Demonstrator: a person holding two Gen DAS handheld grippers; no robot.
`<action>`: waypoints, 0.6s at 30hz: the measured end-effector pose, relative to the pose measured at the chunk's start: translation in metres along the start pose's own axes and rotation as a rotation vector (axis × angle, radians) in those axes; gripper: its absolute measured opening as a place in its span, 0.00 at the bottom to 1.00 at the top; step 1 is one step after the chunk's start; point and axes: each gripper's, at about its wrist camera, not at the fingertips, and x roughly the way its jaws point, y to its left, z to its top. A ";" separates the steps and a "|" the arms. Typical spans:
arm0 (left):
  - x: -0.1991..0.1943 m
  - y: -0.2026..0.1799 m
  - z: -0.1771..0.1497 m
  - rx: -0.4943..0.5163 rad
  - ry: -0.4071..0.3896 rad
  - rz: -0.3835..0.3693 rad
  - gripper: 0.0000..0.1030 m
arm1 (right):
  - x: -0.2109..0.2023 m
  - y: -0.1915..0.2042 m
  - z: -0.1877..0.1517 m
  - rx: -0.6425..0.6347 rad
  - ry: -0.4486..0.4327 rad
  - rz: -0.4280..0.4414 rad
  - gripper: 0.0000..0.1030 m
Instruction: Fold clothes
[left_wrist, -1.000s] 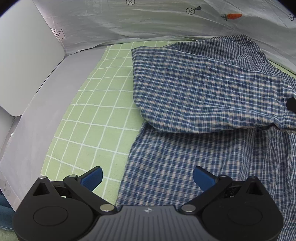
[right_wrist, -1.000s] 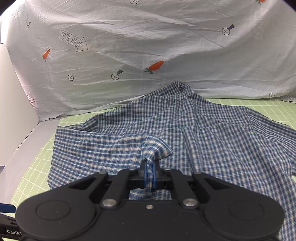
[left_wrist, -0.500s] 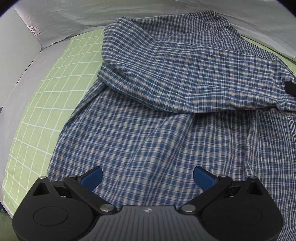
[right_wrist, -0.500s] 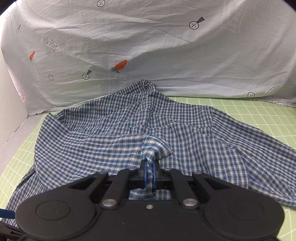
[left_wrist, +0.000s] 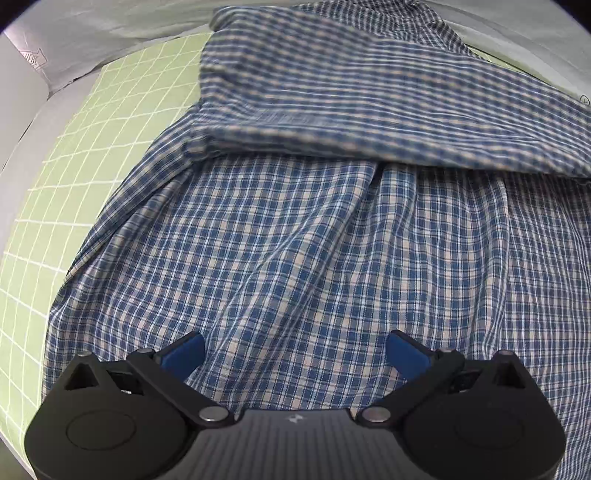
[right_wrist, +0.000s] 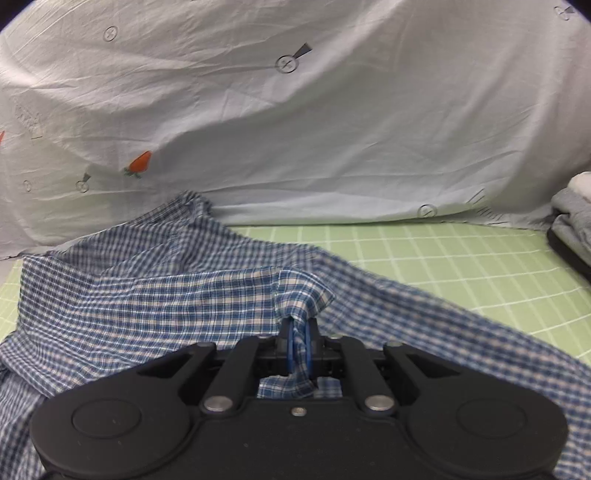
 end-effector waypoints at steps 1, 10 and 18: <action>0.001 0.003 0.001 -0.011 0.007 -0.011 1.00 | 0.002 -0.009 0.000 0.006 0.002 -0.035 0.06; 0.000 0.010 -0.001 -0.027 0.019 -0.018 1.00 | 0.016 -0.046 -0.013 0.091 0.196 -0.153 0.18; -0.038 0.030 -0.031 -0.026 -0.097 0.007 1.00 | -0.027 -0.019 -0.006 0.117 0.187 -0.120 0.67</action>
